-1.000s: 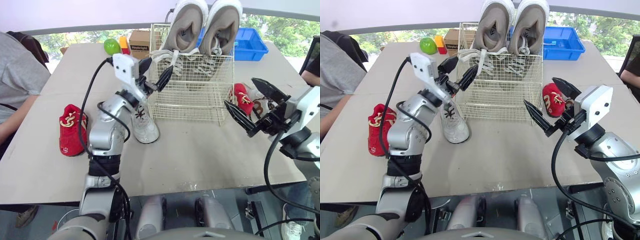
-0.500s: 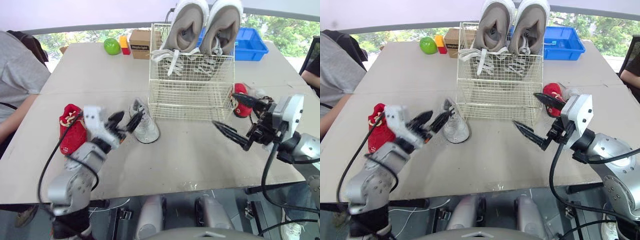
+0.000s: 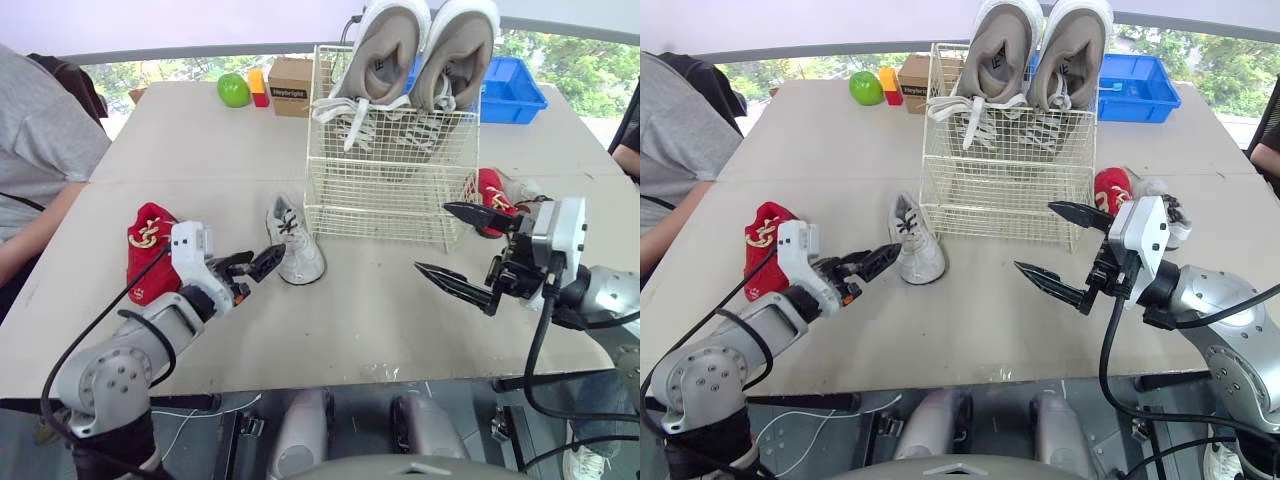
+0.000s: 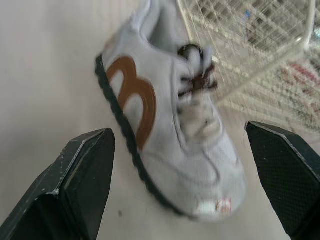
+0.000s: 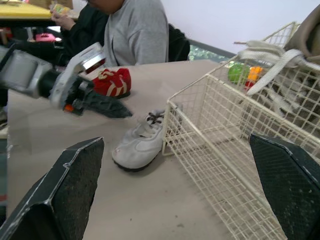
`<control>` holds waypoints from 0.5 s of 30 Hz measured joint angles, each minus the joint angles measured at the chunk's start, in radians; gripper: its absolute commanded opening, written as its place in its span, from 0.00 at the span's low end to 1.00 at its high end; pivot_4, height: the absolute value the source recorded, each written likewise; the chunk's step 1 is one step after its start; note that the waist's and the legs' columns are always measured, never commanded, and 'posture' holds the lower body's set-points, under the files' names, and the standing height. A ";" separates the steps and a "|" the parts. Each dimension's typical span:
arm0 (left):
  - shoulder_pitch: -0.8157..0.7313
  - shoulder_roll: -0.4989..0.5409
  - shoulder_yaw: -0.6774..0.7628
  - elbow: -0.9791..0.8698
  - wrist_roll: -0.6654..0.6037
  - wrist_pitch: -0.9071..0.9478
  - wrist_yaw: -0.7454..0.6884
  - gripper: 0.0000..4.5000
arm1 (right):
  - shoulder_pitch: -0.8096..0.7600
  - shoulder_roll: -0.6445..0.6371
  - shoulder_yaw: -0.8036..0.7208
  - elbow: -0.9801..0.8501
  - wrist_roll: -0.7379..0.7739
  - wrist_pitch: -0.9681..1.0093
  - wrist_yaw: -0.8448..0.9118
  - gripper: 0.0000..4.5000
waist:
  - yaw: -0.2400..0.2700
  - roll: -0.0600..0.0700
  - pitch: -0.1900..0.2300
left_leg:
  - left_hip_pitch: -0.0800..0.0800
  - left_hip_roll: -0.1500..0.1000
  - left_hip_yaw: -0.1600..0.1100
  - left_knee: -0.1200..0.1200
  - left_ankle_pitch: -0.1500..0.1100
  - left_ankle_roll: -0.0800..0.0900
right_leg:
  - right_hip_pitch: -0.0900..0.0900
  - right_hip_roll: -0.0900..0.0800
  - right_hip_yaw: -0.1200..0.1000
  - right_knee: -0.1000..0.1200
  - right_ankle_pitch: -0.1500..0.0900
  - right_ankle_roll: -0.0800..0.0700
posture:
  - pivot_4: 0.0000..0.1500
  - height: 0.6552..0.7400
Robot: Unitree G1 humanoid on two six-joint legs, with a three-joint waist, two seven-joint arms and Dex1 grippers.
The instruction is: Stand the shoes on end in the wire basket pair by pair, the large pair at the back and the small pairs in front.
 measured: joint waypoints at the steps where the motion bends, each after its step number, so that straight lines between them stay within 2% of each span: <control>1: -0.009 0.008 -0.008 0.000 -0.025 0.018 0.000 0.99 | 0.016 -0.014 -0.013 -0.006 0.011 0.009 0.005 1.00 | -0.001 0.000 0.000 | 0.000 0.000 0.001 0.000 0.000 0.000 | 0.000 0.000 0.000 -0.001 0.000 0.000 | 1.00 1.00; 5: 0.013 0.064 -0.020 -0.027 -0.082 0.027 -0.070 0.99 | 0.082 -0.052 -0.097 -0.016 0.026 0.023 0.000 1.00 | -0.004 0.000 0.000 | 0.000 0.000 0.002 -0.002 0.000 0.000 | 0.000 -0.001 0.001 -0.003 0.000 0.000 | 1.00 1.00; 9: 0.065 0.167 -0.027 -0.111 -0.125 -0.006 -0.248 0.99 | 0.145 -0.057 -0.203 0.005 0.024 0.064 -0.070 1.00 | -0.003 0.000 0.000 | 0.000 0.000 0.002 -0.005 -0.001 -0.001 | -0.001 -0.004 0.001 -0.006 0.000 -0.001 | 1.00 1.00; 12: 0.068 0.217 -0.094 -0.240 -0.095 -0.095 -0.402 0.99 | 0.181 -0.057 -0.264 0.054 -0.046 0.104 -0.171 1.00 | 0.001 0.001 0.000 | 0.000 -0.002 0.005 -0.008 -0.002 -0.004 | -0.001 -0.011 0.000 -0.010 0.001 -0.001 | 1.00 1.00; 15: 0.069 0.236 -0.183 -0.291 -0.030 -0.174 -0.506 0.99 | 0.195 -0.057 -0.277 0.109 -0.110 0.173 -0.270 1.00 | -0.001 0.001 0.000 | 0.000 -0.003 0.007 -0.010 -0.002 -0.003 | -0.001 -0.013 0.000 -0.013 0.001 -0.001 | 1.00 1.00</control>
